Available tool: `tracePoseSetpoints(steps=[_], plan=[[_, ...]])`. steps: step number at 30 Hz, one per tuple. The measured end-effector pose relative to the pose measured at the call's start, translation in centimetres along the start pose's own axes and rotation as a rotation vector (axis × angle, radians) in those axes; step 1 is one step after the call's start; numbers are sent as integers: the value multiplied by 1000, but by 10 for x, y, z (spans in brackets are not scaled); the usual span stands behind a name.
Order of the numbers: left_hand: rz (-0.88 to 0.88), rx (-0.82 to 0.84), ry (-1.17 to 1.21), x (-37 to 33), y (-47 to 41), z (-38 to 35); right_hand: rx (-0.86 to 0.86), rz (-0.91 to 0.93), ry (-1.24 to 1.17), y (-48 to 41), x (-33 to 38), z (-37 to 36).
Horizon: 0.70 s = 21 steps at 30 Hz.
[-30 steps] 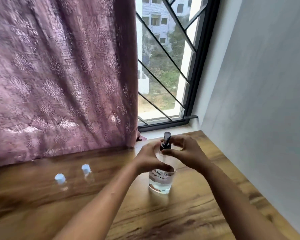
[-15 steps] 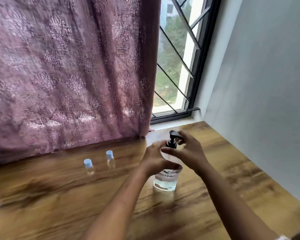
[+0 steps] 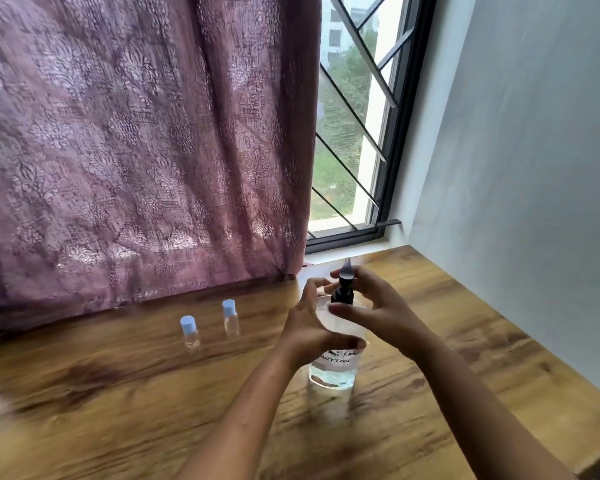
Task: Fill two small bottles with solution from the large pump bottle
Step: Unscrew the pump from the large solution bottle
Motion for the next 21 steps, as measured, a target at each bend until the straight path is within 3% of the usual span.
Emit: tracePoseSetpoints(steps=[3, 6, 10, 17, 19, 21], plan=[[-35, -30, 89, 8, -3, -3, -253, -17, 154, -2, -3, -3], [-83, -61, 204, 22, -6, -6, -345, 11, 204, -6, -10, -6], [-182, -95, 281, 38, -5, -11, -302, 96, 126, -8, -17, -5], [-298, -154, 321, 48, 6, -18, 47, 282, -240, 4, -16, -3], [-325, -150, 277, 44, 12, -19, 21, 292, -228, 11, -13, -6], [-350, -153, 241, 40, 20, -20, -124, 296, -51, 17, -9, -10]])
Point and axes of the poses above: each hand's wrist, its own y-axis away from the middle knuckle, its own z-axis out of the back of the hand, x = y × z, the point moved 5 cm from there along -y, towards the middle knuckle, and after that the axes turned 14 degrees about y, right-handed, at the moved point
